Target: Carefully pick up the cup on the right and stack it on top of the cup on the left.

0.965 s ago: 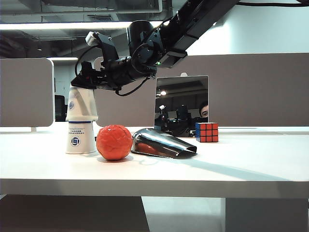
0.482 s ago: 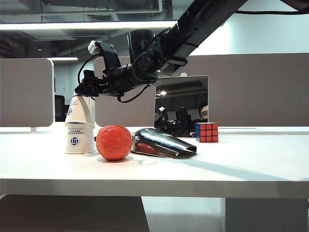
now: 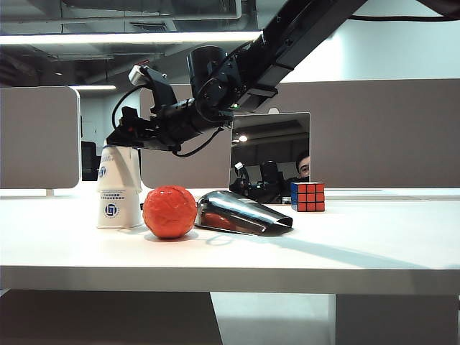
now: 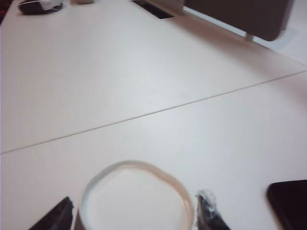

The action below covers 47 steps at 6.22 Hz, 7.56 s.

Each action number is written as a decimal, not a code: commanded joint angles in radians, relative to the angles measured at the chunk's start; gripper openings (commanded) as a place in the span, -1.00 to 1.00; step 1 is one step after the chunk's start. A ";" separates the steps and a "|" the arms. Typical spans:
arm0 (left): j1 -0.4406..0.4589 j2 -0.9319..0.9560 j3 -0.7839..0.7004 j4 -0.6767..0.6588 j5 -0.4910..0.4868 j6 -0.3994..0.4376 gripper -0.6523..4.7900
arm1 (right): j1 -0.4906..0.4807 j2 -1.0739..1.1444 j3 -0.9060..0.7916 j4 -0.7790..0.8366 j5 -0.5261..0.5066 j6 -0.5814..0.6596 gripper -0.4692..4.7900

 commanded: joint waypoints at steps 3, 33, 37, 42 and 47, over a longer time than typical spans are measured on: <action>0.000 0.000 0.002 0.013 0.003 0.003 -0.78 | 0.029 -0.004 0.005 0.006 -0.014 0.000 0.43; 0.000 0.000 0.002 -0.011 -0.003 -0.001 -0.78 | -0.549 -2.282 -0.930 -1.121 0.317 -0.023 0.18; 0.000 0.000 0.002 -0.029 -0.003 -0.001 -0.78 | -0.549 -2.460 -1.635 -0.484 0.505 0.003 0.16; 0.000 0.000 0.002 -0.033 0.004 -0.001 -0.78 | -0.550 -2.518 -1.743 -0.420 0.671 0.053 0.17; 0.000 0.000 0.002 -0.033 0.004 -0.001 -0.78 | -0.549 -2.519 -2.135 -0.071 0.660 0.115 0.17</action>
